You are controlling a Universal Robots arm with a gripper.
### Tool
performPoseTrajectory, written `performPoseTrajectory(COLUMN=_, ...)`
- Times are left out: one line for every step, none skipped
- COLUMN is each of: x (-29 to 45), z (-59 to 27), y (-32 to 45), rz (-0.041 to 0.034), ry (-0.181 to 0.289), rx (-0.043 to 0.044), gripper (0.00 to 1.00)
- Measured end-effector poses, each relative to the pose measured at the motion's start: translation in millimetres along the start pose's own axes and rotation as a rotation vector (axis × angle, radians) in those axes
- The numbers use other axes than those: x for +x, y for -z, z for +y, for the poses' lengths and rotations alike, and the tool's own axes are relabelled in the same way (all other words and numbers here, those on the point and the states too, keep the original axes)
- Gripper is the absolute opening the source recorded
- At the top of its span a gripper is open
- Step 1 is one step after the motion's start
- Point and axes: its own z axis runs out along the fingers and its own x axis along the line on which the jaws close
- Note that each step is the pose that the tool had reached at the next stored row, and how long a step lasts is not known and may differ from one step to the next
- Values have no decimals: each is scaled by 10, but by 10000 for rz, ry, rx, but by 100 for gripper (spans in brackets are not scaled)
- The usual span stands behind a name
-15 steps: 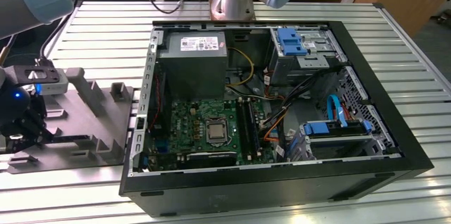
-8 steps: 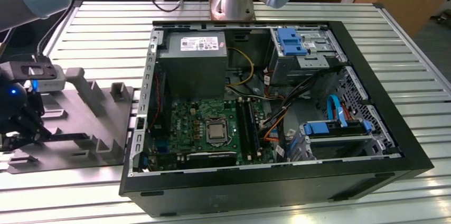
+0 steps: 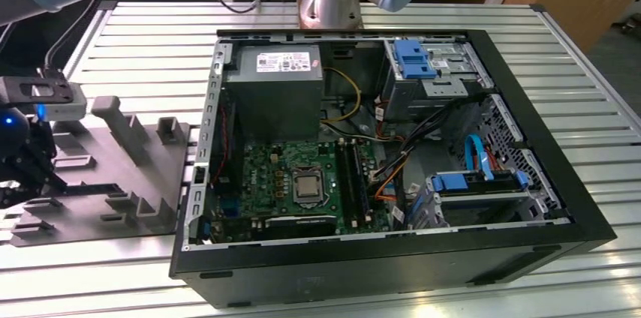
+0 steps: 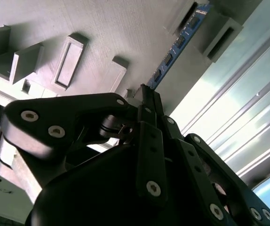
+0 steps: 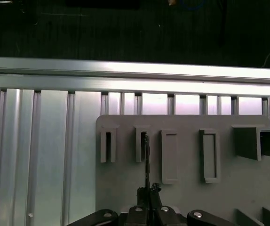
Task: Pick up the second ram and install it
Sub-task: 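Pick up the second ram and move it above second insertion slot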
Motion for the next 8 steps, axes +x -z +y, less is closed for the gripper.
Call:
performPoseTrajectory(x=-1, z=1, y=23, rz=0, ry=0, rx=-1, gripper=13)
performPoseTrajectory(x=-3, z=2, y=45, rz=0, ry=0, rx=0, gripper=13)
performPoseTrajectory(x=-4, z=3, y=65, rz=0, ry=0, rx=0, gripper=13)
performPoseTrajectory(x=-5, z=4, y=88, rz=0, ry=0, rx=1, gripper=13)
performPoseTrajectory(x=-7, z=5, y=111, rz=0, ry=0, rx=0, gripper=13)
performPoseTrajectory(x=-8, z=6, y=133, rz=-1, ry=0, rx=1, gripper=13)
performPoseTrajectory(x=-9, z=7, y=157, rz=0, ry=0, rx=0, gripper=13)
performPoseTrajectory(x=-11, z=8, y=180, rz=0, ry=0, rx=0, gripper=13)
